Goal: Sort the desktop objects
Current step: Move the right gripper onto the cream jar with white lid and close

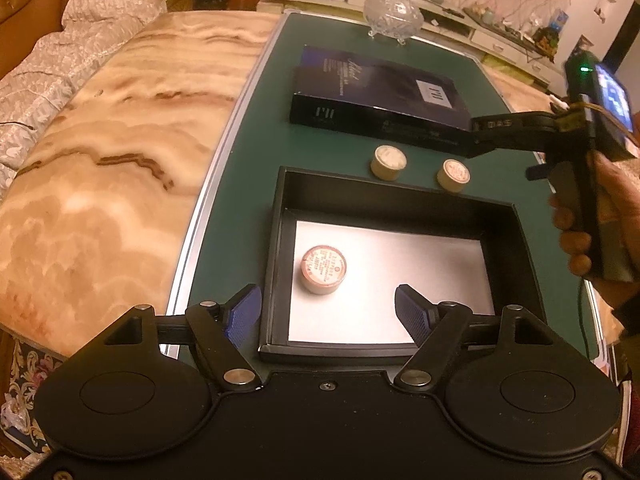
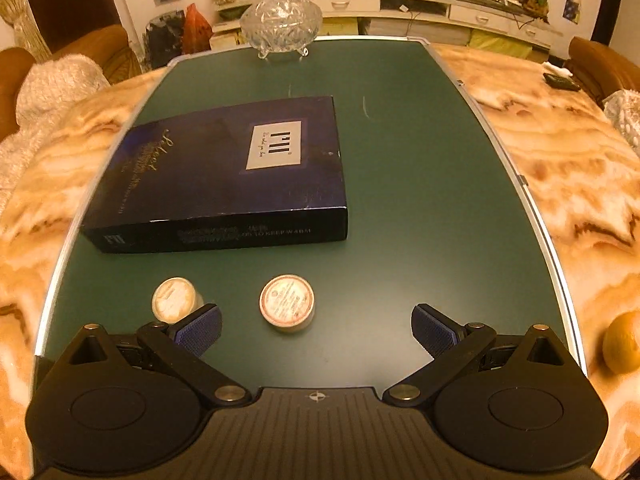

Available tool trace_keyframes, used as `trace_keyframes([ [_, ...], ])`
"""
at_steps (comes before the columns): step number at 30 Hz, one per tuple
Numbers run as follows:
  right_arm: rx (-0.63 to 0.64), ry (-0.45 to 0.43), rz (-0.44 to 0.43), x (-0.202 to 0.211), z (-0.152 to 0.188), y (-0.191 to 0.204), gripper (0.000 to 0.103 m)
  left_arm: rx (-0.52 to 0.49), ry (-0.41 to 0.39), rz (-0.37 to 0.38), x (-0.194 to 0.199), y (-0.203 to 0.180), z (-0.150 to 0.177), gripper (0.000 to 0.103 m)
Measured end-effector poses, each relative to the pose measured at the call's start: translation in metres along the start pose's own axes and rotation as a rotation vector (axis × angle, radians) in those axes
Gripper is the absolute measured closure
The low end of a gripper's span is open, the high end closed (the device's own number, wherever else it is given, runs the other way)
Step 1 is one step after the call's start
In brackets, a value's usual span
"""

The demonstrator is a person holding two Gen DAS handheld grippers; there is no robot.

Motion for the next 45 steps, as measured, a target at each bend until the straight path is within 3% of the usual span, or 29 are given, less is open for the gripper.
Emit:
trace_keyframes([
  [16, 0.037, 0.09, 0.038, -0.055, -0.002, 0.02, 0.007, -0.004, 0.009, -0.002, -0.006, -0.001, -0.002, 0.029],
  [23, 0.038, 0.116, 0.041, -0.067, 0.001, 0.025, 0.02, -0.011, 0.01, 0.008, -0.006, -0.005, -0.002, 0.029],
  [34, 0.04, 0.118, 0.043, -0.068, 0.001, 0.029, 0.028, -0.014, 0.009, 0.013, -0.005, -0.006, 0.0, 0.029],
  [45, 0.035, 0.131, 0.037, -0.072, 0.002, 0.028, 0.05, -0.009, 0.01, 0.013, -0.005, -0.008, 0.0, 0.029],
])
Point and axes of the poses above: each gripper's, at about its wrist camera, not at the fingertips, and x roughly against the way its jaws point, y to its left, z to its underside, the point moved 7 cm from there along -x, roughly the way its jaws point, and after that the axes turned 5 degrees about z, right-handed, at the moved point
